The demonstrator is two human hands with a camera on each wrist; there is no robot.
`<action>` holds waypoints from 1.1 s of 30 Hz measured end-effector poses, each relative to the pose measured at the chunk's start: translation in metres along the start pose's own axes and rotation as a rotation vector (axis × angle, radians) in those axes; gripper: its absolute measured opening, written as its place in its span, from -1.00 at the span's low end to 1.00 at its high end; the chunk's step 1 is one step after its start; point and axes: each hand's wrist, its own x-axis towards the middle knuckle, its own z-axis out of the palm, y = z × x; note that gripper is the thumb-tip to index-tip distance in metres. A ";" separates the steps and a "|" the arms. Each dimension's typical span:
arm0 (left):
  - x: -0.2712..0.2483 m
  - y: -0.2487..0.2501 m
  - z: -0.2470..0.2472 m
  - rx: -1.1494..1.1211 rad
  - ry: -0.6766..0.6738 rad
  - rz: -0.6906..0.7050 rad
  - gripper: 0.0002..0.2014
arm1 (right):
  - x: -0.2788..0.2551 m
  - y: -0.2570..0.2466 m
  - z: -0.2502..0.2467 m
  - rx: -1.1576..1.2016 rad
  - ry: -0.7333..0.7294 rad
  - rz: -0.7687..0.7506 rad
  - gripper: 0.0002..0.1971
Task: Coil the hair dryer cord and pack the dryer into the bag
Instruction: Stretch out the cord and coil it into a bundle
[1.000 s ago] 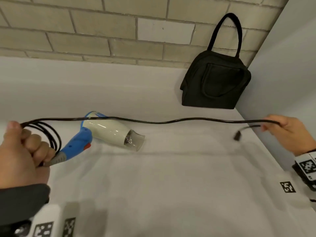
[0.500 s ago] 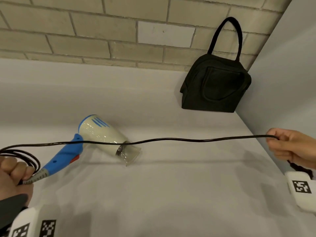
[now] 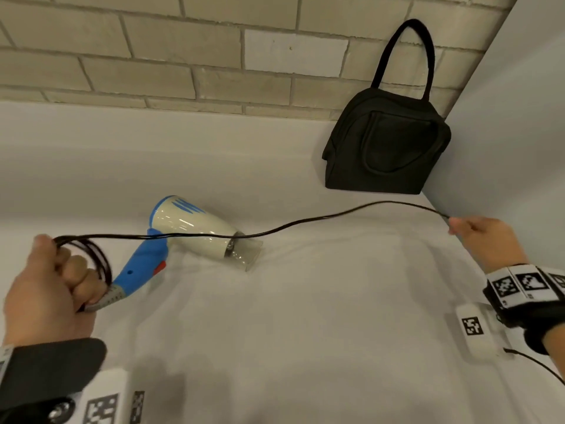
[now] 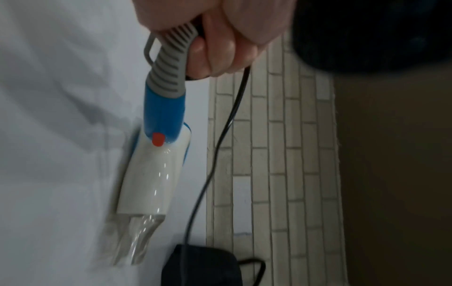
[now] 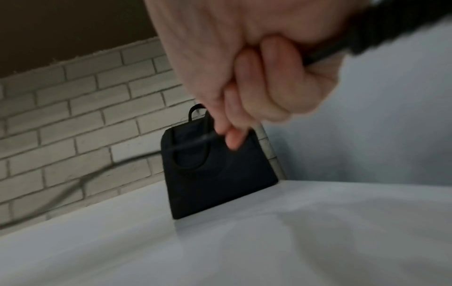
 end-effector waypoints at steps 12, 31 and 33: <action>-0.065 0.028 0.111 0.118 -0.179 0.036 -0.58 | -0.025 -0.051 0.022 -0.482 -0.229 -0.349 -0.32; -0.086 0.012 0.124 -0.036 -0.705 -0.033 -0.49 | -0.123 -0.193 0.104 0.764 -0.979 -0.592 -0.80; -0.087 0.010 0.130 -0.115 -0.722 -0.081 -0.53 | -0.125 -0.191 0.106 0.835 -0.941 -0.556 -0.79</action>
